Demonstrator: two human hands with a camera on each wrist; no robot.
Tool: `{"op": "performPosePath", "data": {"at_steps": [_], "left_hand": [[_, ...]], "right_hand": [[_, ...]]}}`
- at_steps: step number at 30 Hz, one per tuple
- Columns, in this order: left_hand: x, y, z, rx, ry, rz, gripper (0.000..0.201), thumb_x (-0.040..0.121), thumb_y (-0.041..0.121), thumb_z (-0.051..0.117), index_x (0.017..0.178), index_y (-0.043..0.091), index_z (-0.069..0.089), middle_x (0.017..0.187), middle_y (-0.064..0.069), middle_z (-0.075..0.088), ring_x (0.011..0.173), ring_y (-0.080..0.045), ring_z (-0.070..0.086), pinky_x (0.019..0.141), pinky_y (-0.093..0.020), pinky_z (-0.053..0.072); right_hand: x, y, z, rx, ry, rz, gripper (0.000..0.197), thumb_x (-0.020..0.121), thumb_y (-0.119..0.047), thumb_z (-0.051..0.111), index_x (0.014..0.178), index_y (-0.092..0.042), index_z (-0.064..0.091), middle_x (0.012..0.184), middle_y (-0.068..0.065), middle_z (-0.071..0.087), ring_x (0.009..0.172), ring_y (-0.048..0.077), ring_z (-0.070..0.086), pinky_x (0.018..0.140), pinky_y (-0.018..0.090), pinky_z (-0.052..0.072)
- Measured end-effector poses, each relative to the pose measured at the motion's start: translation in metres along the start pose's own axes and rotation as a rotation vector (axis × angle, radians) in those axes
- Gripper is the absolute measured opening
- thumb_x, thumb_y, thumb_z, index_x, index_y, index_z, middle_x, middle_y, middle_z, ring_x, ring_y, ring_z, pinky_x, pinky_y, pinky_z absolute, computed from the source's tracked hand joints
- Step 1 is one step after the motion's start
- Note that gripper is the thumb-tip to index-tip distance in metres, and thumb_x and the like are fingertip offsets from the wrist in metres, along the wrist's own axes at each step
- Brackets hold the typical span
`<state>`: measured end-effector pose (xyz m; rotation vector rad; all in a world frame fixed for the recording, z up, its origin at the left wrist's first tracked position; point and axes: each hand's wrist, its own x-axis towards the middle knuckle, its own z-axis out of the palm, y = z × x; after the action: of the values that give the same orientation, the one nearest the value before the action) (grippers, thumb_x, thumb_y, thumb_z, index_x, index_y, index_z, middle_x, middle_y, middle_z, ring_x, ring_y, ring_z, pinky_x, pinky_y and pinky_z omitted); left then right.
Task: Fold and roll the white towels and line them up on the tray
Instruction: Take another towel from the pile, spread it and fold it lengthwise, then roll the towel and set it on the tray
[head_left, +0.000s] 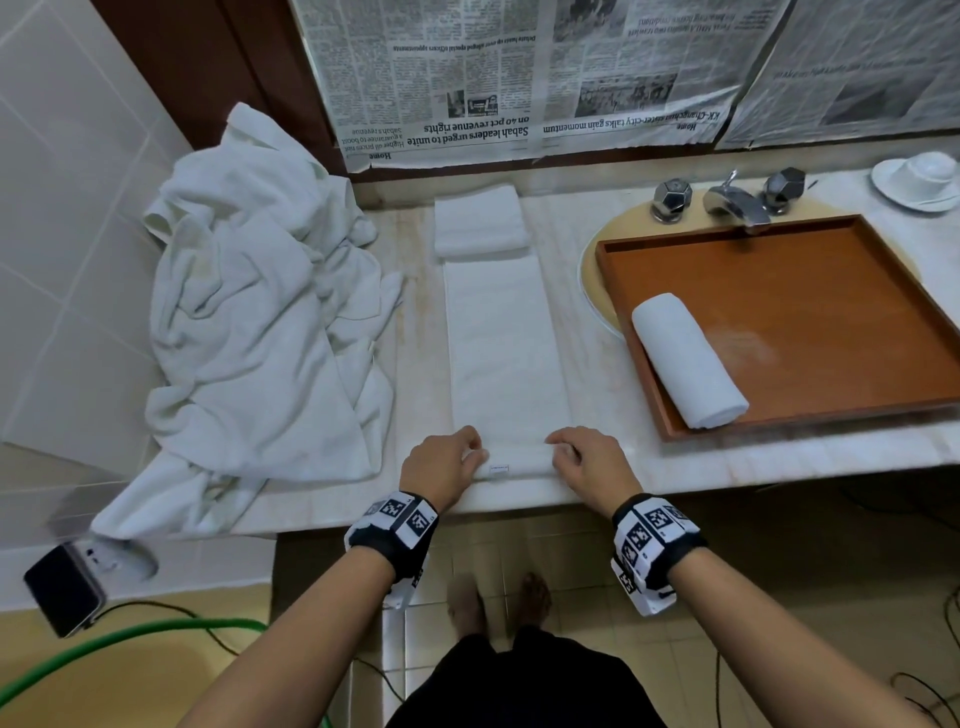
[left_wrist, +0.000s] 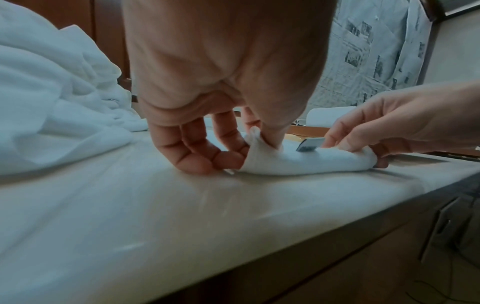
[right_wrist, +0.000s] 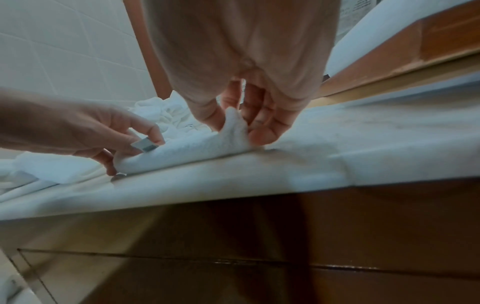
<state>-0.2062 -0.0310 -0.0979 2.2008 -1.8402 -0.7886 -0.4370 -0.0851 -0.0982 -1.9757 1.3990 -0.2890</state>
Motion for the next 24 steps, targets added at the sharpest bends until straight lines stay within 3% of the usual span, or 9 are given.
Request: {"op": "performPosePath", "data": {"at_steps": [4,7,9,11,15,18,20,22,24], "left_hand": [[0.003,0.000,0.004,-0.030,0.052,0.009,0.022,0.096,0.044,0.053,0.105,0.024,0.058,0.098,0.001,0.056,0.091,-0.021,0.054,0.070,-0.034,0.046],[0.002,-0.007,0.012,-0.068,0.159,0.133,0.006,0.092,0.023,0.062,0.098,0.025,0.064,0.106,0.004,0.049,0.093,-0.019,0.046,0.068,-0.038,0.050],[0.003,-0.017,0.020,-0.037,0.162,0.265,0.018,0.087,0.011,0.059,0.093,0.026,0.068,0.103,0.005,0.056,0.088,-0.022,0.047,0.066,-0.044,0.051],[0.000,-0.022,0.022,-0.027,0.152,0.333,0.019,0.087,0.021,0.052,0.094,0.027,0.069,0.100,0.008,0.062,0.086,-0.022,0.049,0.066,-0.046,0.050],[-0.007,-0.015,0.016,0.090,0.128,0.349,0.032,0.079,0.055,0.059,0.097,0.029,0.063,0.101,0.011,0.060,0.091,-0.017,0.051,0.065,-0.032,0.043],[-0.006,-0.009,0.018,0.202,0.138,0.317,0.029,0.074,0.047,0.066,0.094,0.027,0.060,0.094,0.008,0.058,0.086,-0.020,0.055,0.065,-0.031,0.037],[-0.004,-0.006,0.016,0.219,0.125,0.273,0.026,0.075,0.040,0.059,0.096,0.024,0.062,0.093,0.005,0.060,0.086,-0.024,0.057,0.068,-0.034,0.037],[-0.003,-0.003,0.010,0.152,0.081,0.216,0.032,0.078,0.041,0.048,0.102,0.025,0.061,0.092,0.005,0.062,0.088,-0.023,0.057,0.071,-0.034,0.040],[-0.001,-0.001,0.002,-0.007,0.059,0.139,0.032,0.082,0.044,0.045,0.105,0.027,0.061,0.091,0.007,0.065,0.085,-0.020,0.059,0.071,-0.032,0.043]], "right_hand": [[0.002,0.000,0.004,-0.072,0.054,-0.066,0.019,0.091,-0.010,0.056,0.108,-0.016,0.060,0.109,0.002,0.047,0.075,0.023,0.055,0.072,0.033,0.047],[0.001,-0.001,0.010,-0.207,0.062,-0.187,0.007,0.088,-0.009,0.061,0.095,-0.010,0.064,0.102,0.005,0.053,0.082,0.025,0.054,0.060,0.032,0.044],[-0.003,-0.001,0.011,-0.322,0.079,-0.257,0.007,0.084,-0.014,0.065,0.089,-0.011,0.067,0.098,0.004,0.059,0.088,0.024,0.055,0.058,0.032,0.047],[-0.007,0.001,0.010,-0.439,0.065,-0.313,0.015,0.076,-0.022,0.068,0.089,-0.013,0.066,0.097,0.002,0.061,0.088,0.023,0.055,0.062,0.034,0.049],[-0.008,0.000,0.008,-0.512,0.017,-0.320,0.024,0.069,-0.020,0.073,0.090,-0.014,0.064,0.092,0.002,0.062,0.082,0.024,0.056,0.061,0.034,0.047],[-0.003,-0.003,0.008,-0.496,0.003,-0.302,0.017,0.074,-0.017,0.073,0.088,-0.011,0.069,0.087,0.004,0.063,0.081,0.025,0.058,0.061,0.035,0.049],[0.004,-0.002,0.006,-0.373,-0.003,-0.253,0.017,0.082,-0.016,0.066,0.095,-0.008,0.071,0.096,0.006,0.063,0.092,0.025,0.056,0.073,0.034,0.050],[0.010,0.001,0.001,-0.245,-0.037,-0.189,0.022,0.088,-0.017,0.059,0.102,-0.005,0.070,0.107,0.005,0.058,0.101,0.022,0.050,0.084,0.026,0.041],[0.013,0.001,-0.003,-0.181,-0.071,-0.159,0.023,0.092,-0.018,0.056,0.105,-0.004,0.068,0.109,0.006,0.057,0.101,0.021,0.050,0.083,0.023,0.036]]}}
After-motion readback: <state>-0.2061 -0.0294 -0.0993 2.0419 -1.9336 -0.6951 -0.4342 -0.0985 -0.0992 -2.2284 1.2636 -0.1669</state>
